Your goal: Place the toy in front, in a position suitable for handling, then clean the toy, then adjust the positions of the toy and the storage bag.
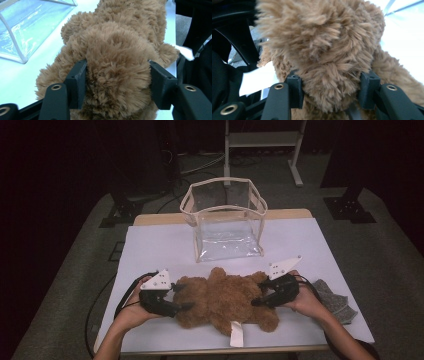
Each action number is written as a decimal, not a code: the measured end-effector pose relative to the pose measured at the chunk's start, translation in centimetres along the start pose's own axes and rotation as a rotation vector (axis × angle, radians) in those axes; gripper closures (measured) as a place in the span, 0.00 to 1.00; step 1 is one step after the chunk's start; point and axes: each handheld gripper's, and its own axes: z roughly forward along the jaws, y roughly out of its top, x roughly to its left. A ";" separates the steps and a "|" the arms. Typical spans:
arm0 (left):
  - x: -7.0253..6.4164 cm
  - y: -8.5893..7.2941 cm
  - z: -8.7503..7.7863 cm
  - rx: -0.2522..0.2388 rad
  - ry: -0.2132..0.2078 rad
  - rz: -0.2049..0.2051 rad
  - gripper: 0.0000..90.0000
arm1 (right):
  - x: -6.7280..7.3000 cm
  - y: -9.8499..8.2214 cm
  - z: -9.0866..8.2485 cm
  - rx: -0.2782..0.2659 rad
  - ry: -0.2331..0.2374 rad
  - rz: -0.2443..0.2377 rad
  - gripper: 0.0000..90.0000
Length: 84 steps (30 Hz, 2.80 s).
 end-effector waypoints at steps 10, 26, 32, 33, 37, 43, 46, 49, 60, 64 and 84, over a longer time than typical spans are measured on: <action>0.2 -0.3 0.2 -0.033 0.012 0.022 0.29 | 0.1 -0.8 -0.2 -0.039 0.006 0.018 0.53; 0.8 -1.6 -0.1 -0.029 -0.003 -0.019 0.25 | 0.5 -0.3 1.2 -0.025 0.000 -0.009 0.39; 0.8 -1.6 0.0 -0.031 -0.010 -0.030 0.26 | -0.1 -0.7 1.5 -0.028 0.014 0.027 0.45; 0.8 -1.6 0.2 -0.036 -0.009 -0.033 0.26 | -0.1 -0.7 1.5 -0.028 0.014 0.027 0.45; 0.7 -1.4 0.1 -0.039 -0.004 -0.011 0.26 | -0.2 -0.9 0.8 -0.048 0.044 0.042 0.43; 0.8 -0.8 0.0 -0.049 0.004 0.003 0.22 | -0.2 -0.5 -1.1 -0.047 0.040 0.052 0.39; 0.8 -0.5 -0.1 -0.058 0.006 0.005 0.21 | -0.5 0.0 -2.2 -0.041 0.029 0.058 0.37; 0.9 -0.2 -0.3 -0.076 0.007 0.004 0.20 | -0.9 0.7 -3.2 -0.029 0.007 0.053 0.36; 1.5 1.5 -0.9 -0.113 0.001 -0.004 0.13 | -4.3 5.8 -4.6 0.028 -0.049 0.014 0.35; 1.4 1.3 -1.3 -0.118 0.022 -0.014 0.11 | -4.9 7.1 -4.4 0.058 -0.057 0.007 0.35; 1.3 1.0 -2.9 -0.140 0.060 -0.018 0.10 | -5.9 11.5 -2.3 0.114 -0.042 -0.056 0.35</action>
